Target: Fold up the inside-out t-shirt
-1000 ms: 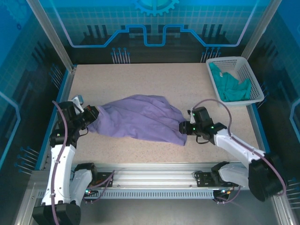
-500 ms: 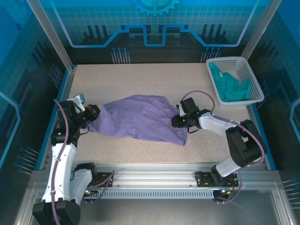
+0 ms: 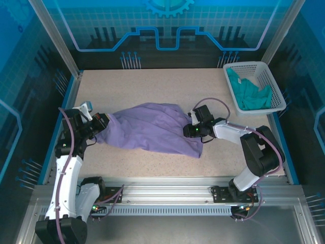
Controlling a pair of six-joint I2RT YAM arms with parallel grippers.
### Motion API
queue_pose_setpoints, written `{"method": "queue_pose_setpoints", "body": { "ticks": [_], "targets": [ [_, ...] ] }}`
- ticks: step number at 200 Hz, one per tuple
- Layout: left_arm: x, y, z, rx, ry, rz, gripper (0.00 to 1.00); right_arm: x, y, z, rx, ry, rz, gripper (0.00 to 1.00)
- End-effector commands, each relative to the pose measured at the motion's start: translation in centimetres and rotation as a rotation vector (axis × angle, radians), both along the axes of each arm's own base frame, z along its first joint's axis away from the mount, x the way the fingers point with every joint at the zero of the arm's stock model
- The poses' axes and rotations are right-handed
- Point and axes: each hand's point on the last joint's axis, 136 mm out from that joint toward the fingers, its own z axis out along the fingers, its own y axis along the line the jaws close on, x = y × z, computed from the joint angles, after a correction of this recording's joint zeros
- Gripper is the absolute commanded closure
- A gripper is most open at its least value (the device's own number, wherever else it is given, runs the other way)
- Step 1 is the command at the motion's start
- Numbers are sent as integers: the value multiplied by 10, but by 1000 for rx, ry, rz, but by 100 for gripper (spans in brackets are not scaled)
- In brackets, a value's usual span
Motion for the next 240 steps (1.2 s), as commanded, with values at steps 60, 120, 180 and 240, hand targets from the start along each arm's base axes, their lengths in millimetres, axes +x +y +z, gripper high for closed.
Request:
{"method": "queue_pose_setpoints", "body": {
  "ticks": [60, 120, 180, 240],
  "targets": [
    [1, -3, 5, 1, -37, -28, 100, 11, 1, 43, 65, -126, 1, 100],
    [-4, 1, 79, 12, -173, 11, 100, 17, -51, 210, 280, -514, -89, 100],
    [-43, 5, 223, 67, -480, 89, 100, -12, -100, 322, 235, -728, -157, 100],
    [-6, 48, 162, 298, -289, 211, 100, 30, -57, 223, 293, -408, -52, 100]
  ]
}}
